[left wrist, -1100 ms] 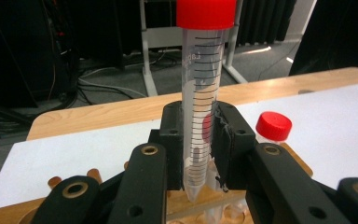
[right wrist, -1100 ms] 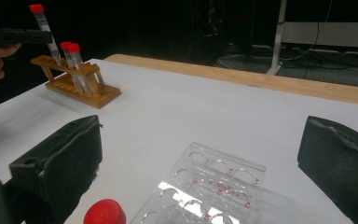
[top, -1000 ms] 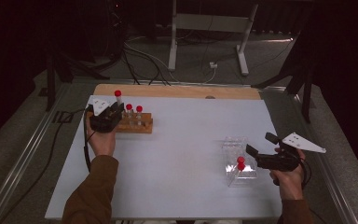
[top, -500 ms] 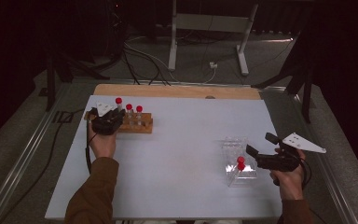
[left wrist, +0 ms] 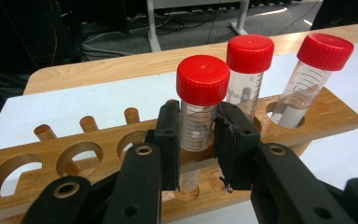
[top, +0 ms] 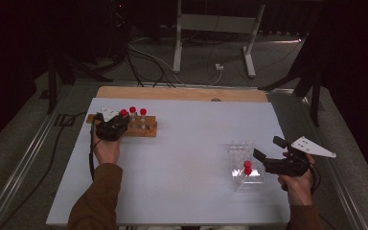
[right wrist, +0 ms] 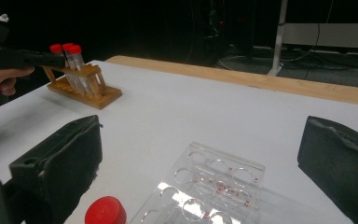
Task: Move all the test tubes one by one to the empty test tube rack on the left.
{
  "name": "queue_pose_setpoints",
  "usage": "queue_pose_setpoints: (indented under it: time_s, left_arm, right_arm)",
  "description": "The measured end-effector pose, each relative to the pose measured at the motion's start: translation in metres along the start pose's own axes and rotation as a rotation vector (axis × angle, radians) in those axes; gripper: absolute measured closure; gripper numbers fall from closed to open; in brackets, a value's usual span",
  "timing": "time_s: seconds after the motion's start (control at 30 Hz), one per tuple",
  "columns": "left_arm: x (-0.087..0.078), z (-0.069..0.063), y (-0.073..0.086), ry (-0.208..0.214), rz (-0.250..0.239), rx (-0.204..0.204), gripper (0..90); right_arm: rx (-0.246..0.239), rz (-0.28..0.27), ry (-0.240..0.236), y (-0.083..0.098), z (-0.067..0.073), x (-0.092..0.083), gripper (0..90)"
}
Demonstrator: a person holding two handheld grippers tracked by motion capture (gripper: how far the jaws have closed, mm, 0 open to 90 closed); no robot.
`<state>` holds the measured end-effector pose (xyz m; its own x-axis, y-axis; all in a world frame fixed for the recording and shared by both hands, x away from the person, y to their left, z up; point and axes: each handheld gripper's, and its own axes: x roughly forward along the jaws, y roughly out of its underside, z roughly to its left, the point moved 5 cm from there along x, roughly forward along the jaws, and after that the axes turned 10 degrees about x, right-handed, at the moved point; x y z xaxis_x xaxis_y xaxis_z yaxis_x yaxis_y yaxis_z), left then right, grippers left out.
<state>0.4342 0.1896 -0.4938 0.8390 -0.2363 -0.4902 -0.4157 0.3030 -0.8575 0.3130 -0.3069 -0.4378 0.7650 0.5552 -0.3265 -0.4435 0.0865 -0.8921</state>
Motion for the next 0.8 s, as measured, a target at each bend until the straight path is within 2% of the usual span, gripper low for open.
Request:
queue_pose_setpoints:
  time_s: [0.1,0.3,0.4,0.63,0.7,0.8]
  left_arm:
    - [-0.001,0.000,0.000,0.010,0.001,-0.008,65.0]
    - [-0.008,0.001,0.000,0.060,-0.010,-0.044,48.2]
    - [-0.016,0.002,-0.001,0.084,-0.034,-0.067,43.9]
    - [-0.035,0.002,0.002,0.085,-0.076,-0.114,18.8]
    - [-0.040,0.002,0.003,0.090,-0.088,-0.128,15.8]
    - [-0.047,0.001,0.005,0.097,-0.093,-0.150,3.8]
  right_arm:
    - [-0.001,0.001,0.000,0.000,0.000,0.000,0.0]
    - [-0.005,0.002,0.001,0.000,0.001,-0.001,0.0]
    - [-0.007,0.006,-0.001,0.000,0.003,-0.002,0.0]
    - [-0.027,0.026,-0.012,0.000,0.012,-0.007,3.2]
    - [-0.036,0.033,-0.015,0.002,0.015,-0.009,4.1]
    - [-0.044,0.042,-0.021,0.006,0.020,-0.012,6.5]
